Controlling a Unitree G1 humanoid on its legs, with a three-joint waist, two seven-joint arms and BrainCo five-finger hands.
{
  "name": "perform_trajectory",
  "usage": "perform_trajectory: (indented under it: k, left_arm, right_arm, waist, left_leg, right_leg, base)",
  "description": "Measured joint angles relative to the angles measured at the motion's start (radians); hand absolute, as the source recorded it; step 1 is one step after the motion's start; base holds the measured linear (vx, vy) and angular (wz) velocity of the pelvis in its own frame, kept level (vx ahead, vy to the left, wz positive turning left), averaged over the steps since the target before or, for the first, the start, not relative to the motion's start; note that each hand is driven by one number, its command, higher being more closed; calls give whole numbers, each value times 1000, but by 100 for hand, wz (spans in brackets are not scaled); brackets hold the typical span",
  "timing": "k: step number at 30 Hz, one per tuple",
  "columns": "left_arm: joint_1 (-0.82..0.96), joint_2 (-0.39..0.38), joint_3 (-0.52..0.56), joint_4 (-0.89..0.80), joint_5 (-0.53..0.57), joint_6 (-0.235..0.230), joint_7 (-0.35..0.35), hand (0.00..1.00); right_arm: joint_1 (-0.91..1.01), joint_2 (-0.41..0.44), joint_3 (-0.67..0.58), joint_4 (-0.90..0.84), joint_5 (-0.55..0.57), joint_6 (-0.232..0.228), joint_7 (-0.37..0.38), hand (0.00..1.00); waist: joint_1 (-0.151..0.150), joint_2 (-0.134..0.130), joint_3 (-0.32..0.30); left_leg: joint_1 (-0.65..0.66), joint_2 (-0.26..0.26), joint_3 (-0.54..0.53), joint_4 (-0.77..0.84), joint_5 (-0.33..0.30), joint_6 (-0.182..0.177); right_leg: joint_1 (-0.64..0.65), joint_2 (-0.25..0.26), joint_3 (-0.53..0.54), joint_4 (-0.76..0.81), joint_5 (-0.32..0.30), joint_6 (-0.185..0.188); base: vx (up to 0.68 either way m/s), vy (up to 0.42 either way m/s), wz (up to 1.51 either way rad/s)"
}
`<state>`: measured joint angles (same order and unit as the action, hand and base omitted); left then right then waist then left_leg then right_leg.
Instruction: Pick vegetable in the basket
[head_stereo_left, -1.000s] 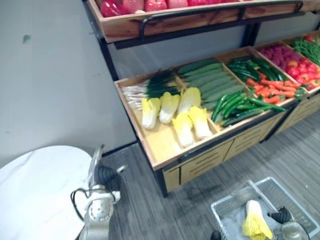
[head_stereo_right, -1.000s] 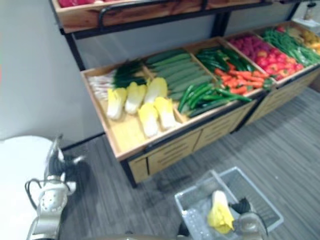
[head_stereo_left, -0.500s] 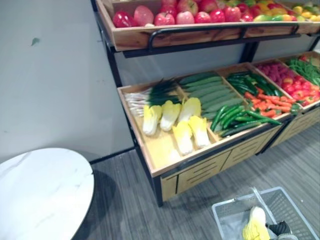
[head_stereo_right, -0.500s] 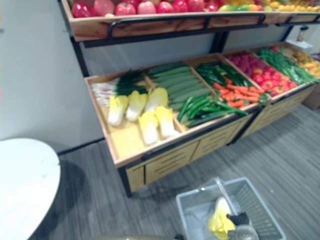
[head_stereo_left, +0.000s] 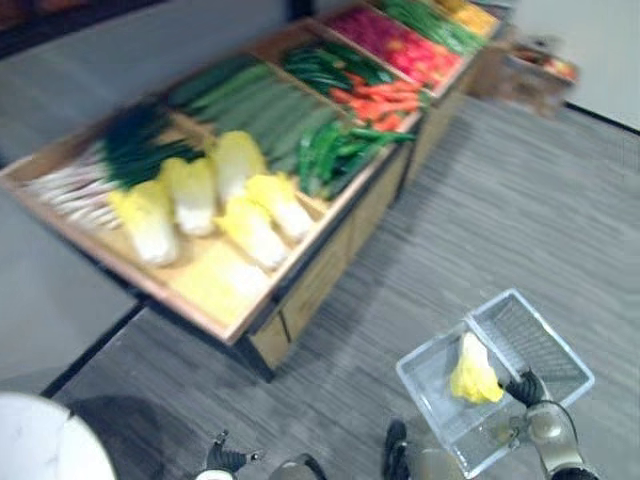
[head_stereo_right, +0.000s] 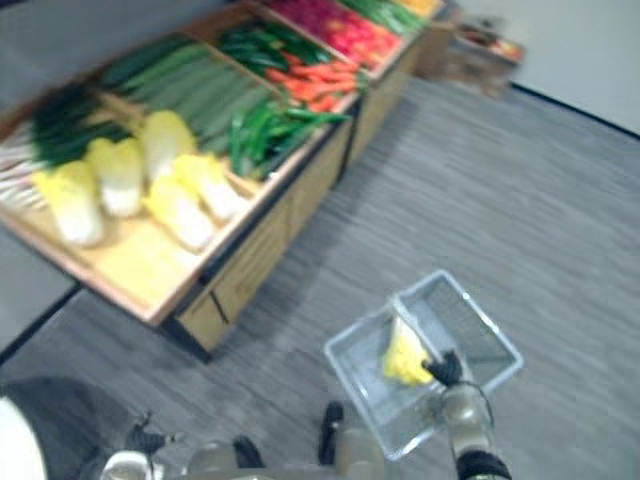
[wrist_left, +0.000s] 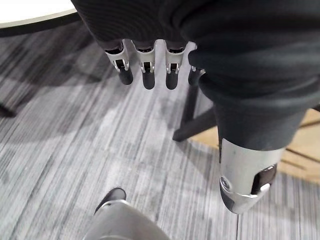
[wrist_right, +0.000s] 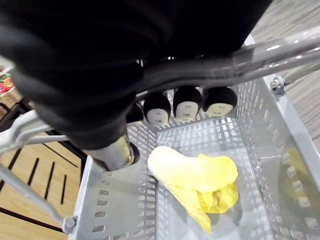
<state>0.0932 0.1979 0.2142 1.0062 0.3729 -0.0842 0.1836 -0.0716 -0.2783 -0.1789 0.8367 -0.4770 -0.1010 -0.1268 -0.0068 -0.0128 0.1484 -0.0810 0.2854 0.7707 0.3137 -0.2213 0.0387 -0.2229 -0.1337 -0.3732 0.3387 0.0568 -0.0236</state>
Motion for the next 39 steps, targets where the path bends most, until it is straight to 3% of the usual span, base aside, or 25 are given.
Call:
perform_trajectory:
  k: [2, 4, 8, 9, 11, 16, 18, 19, 20, 21, 22, 23, 26, 29, 34, 38, 39]
  left_arm:
    - [2, 2, -1, -20, 0, 0, 6, 0]
    - [6, 1, -2, -20, -1, -1, 5, 0]
    - [24, -22, -3, -11, -1, -1, -3, 0]
    - [18, -48, -15, -1, 0, -1, -7, 0]
    - [20, -69, -25, 12, 3, 0, -13, 0]
    - [16, -73, -51, 17, 39, 0, -12, 0]
    - [17, -74, -53, 17, 45, 0, -12, 0]
    - [21, -77, -61, 16, 44, -1, -11, 0]
    - [33, -81, -69, 15, 44, -1, -9, 0]
    - [36, -85, -73, 15, 43, -3, -8, 0]
    - [40, -96, -83, 10, 43, -7, -5, 0]
    - [49, -102, -94, 10, 43, -15, -2, 0]
    - [51, -104, -93, 10, 42, -27, 2, 0]
    - [57, -90, -91, 10, 40, -36, 7, 0]
    - [59, -80, -101, 14, 65, -37, 6, 0]
    - [58, -80, -101, 17, 64, -38, 7, 0]
    - [58, -80, -105, 17, 64, -38, 6, 0]
  right_arm:
    - [3, 2, 33, 19, -30, 1, 0, 100]
    - [-6, 3, 49, 39, -35, 2, 2, 100]
    - [-6, 3, 71, 40, -34, 5, 5, 100]
    - [-5, -8, 69, 43, -34, 9, 3, 100]
    - [9, -20, 81, 43, -35, 15, 4, 100]
    - [38, -17, 115, 36, -34, 5, 4, 100]
    - [40, -19, 117, 33, -34, 0, 4, 100]
    - [39, -27, 118, 33, -35, -2, 4, 100]
    - [37, -37, 121, 33, -34, -2, 4, 100]
    - [34, -46, 122, 33, -34, -2, 4, 100]
    - [32, -62, 127, 33, -34, -3, 3, 100]
    - [33, -74, 129, 32, -34, -8, 3, 100]
    - [42, -79, 125, 29, -32, -13, 5, 100]
    - [44, -78, 125, 5, -32, -14, 5, 100]
    - [33, -102, 126, -16, -32, -28, 4, 100]
    - [27, -100, 126, -17, -32, -35, 4, 100]
    - [26, -100, 112, -22, -33, -34, 3, 100]
  waist:
    - [11, -8, -2]
    - [14, -20, -9]
    - [16, -35, -19]
    - [9, -16, -18]
    - [12, 4, -29]
    - [1, 4, -35]
    - [4, 14, -28]
    - [10, 19, -18]
    - [20, 13, -9]
    - [23, 19, -7]
    - [38, 38, -5]
    - [38, 62, -5]
    - [37, 81, -10]
    - [46, 51, 3]
    - [42, 59, 4]
    - [56, 48, 10]
    - [60, 50, 10]
  left_leg:
    - [37, 3, 114, -48, 34, -8]
    - [43, 15, 182, -48, 52, -15]
    - [34, -2, 239, -68, 110, -47]
    - [21, 14, 238, -71, 132, -49]
    - [35, 48, 235, -69, 152, -66]
    - [48, 137, 234, -30, 184, -80]
    - [50, 168, 182, 25, 189, -85]
    - [43, 165, 46, 67, 201, -88]
    - [11, 116, -164, 76, 186, -119]
    - [7, 66, -274, 57, 168, -143]
    - [7, -19, -447, 9, 155, -154]
    - [14, -64, -537, -43, 155, -153]
    - [34, -86, -593, -137, 109, -157]
    - [14, -121, -586, -136, 105, -148]
    - [21, -163, -572, -133, 81, -116]
    - [18, -179, -562, -80, 23, -99]
    - [16, -190, -558, -52, -10, -86]
  right_leg:
    - [96, -75, -75, 51, -73, 17]
    - [140, -110, -93, 27, -95, 43]
    - [162, -67, -61, -187, -143, 129]
    - [157, -39, -54, -224, -123, 136]
    - [163, -1, -35, -239, -113, 126]
    - [201, 81, -19, -300, -89, 88]
    - [222, 97, -1, -312, -83, 76]
    - [235, 94, 32, -302, -86, 69]
    - [236, 75, 63, -294, -91, 64]
    - [233, 62, 82, -291, -92, 64]
    - [222, 49, 118, -287, -98, 65]
    - [215, 52, 135, -284, -95, 67]
    - [195, 56, 130, -297, -74, 97]
    - [197, 28, 136, -345, -27, 123]
    - [204, -4, 157, -374, -7, 147]
    - [195, -21, 193, -349, -22, 167]
    - [159, -42, 212, -262, -67, 185]
  base:
    - [-153, -41, -135]
    - [-94, -192, -119]
    - [-84, -253, -89]
    - [-88, -290, -48]
    - [-72, -270, -38]
    - [-52, -164, -17]
    - [-66, -83, -30]
    - [-63, -26, -55]
    - [-91, 16, -66]
    - [-90, 112, -84]
    - [-93, 178, -78]
    - [-68, 175, -70]
    - [26, 150, -4]
    - [24, 131, 2]
    - [78, 97, -7]
    - [72, 99, -25]
    - [79, 180, -24]
